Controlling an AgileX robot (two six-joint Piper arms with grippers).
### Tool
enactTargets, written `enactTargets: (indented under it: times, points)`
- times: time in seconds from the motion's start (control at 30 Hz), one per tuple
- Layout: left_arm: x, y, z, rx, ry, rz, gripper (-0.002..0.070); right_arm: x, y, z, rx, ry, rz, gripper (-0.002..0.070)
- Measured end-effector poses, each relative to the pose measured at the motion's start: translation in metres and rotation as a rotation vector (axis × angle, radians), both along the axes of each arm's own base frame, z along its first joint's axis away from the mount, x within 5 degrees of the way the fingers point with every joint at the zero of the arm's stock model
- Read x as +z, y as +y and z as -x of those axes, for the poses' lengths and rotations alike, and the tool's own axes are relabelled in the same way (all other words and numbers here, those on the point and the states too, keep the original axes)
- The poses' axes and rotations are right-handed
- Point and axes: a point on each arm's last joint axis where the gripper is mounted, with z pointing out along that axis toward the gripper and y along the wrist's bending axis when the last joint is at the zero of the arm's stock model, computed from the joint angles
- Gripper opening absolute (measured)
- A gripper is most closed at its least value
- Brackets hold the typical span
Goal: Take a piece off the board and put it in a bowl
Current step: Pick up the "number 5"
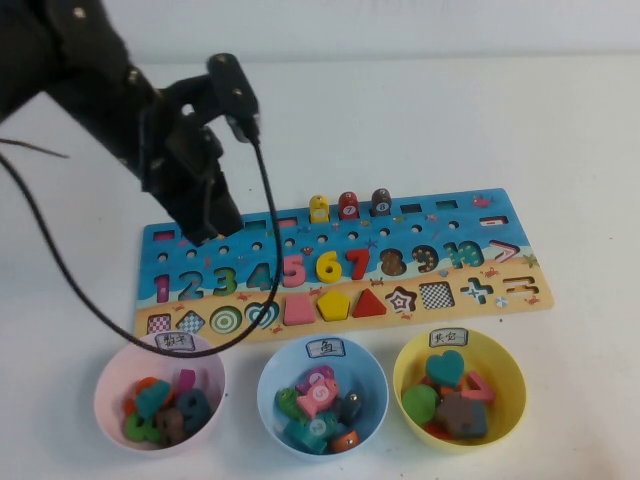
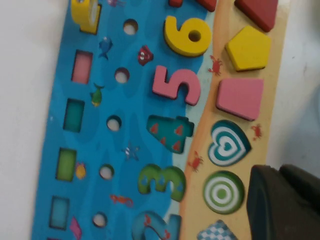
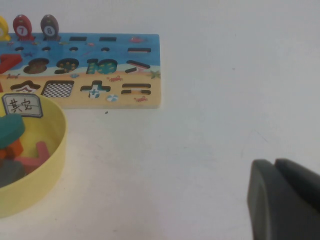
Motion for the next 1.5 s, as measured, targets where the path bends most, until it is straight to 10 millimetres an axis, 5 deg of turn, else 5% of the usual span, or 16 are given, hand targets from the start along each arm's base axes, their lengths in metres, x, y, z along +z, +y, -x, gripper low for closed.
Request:
enactTargets:
  times: [0.2, 0.4, 0.6, 0.8, 0.9, 1.5]
  points:
    - [-0.020, -0.046, -0.028, -0.142, -0.042, -0.107, -0.0002, 0.000, 0.000, 0.000, 0.000, 0.000, 0.000, -0.0017]
    - [-0.037, -0.066, -0.043, -0.285, -0.082, -0.152, -0.0002, 0.000, 0.000, 0.000, 0.000, 0.000, 0.000, -0.0017]
    - [-0.067, -0.070, -0.050, -0.335, -0.048, -0.228, 0.0042, 0.000, 0.000, 0.000, 0.000, 0.000, 0.000, -0.0017]
    - [-0.080, -0.070, -0.054, -0.339, -0.029, -0.252, 0.0328, 0.000, 0.000, 0.000, 0.000, 0.000, 0.000, -0.0017]
    - [-0.083, -0.071, -0.056, -0.340, -0.036, -0.251, 0.0391, 0.000, 0.000, 0.000, 0.000, 0.000, 0.000, -0.0017]
    - [-0.109, -0.079, -0.065, -0.339, -0.049, -0.249, 0.0417, 0.000, 0.000, 0.000, 0.000, 0.000, 0.000, -0.0017]
